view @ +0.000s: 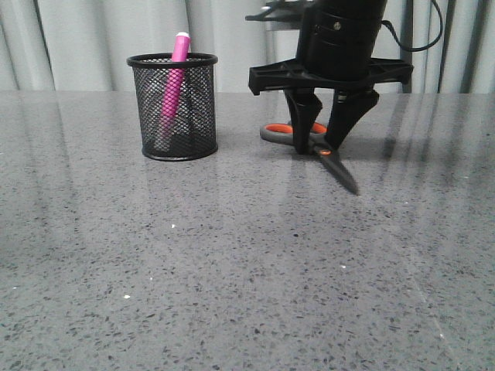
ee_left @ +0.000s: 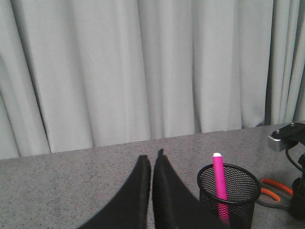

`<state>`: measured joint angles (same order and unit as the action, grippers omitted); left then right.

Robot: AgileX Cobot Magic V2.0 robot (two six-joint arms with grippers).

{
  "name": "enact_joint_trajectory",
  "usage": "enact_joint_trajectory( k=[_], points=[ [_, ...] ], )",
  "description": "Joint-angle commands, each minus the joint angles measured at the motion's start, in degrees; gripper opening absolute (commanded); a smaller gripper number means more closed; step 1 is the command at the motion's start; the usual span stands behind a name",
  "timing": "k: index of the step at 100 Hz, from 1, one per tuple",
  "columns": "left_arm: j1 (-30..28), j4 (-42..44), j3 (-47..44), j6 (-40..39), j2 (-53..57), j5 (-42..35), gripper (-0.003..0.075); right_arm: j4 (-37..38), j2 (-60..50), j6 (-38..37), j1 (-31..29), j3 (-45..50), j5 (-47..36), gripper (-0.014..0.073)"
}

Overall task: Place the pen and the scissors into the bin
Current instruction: 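Lift the scissors blade-down with the right gripper over the mesh cup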

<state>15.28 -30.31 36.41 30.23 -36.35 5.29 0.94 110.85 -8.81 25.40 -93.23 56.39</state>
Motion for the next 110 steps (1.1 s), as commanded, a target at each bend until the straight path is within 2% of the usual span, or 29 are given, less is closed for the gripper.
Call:
enact_joint_trajectory(
  k=[1,21,48,60,85,110],
  points=[
    [-0.09,-0.73,1.63,-0.36,0.09,-4.11,-0.0022,0.93,-2.45,0.06,-0.15,-1.5,-1.78,0.0142],
    [-0.09,-0.73,1.63,-0.36,0.09,-4.11,-0.0022,2.7,-2.45,0.16,-0.15,-1.5,-1.78,-0.0074],
    [-0.09,-0.73,1.63,-0.36,0.09,-4.23,-0.0022,2.88,-7.86,0.16,-0.15,0.1,-7.37,-0.0075],
    [-0.09,-0.73,1.63,-0.36,0.09,-4.49,-0.0022,2.76,-13.6,0.04,-0.15,6.7,-17.27,-0.0075],
    [-0.09,-0.73,1.63,-0.36,0.09,-4.49,-0.0022,-0.94,-26.17,0.04,-0.15,24.38,-49.51,-0.0075],
    [-0.09,-0.73,1.63,-0.36,0.09,-4.49,-0.0022,-3.41,-26.96,0.04,3.35,27.25,-68.27,-0.0076]
  ],
)
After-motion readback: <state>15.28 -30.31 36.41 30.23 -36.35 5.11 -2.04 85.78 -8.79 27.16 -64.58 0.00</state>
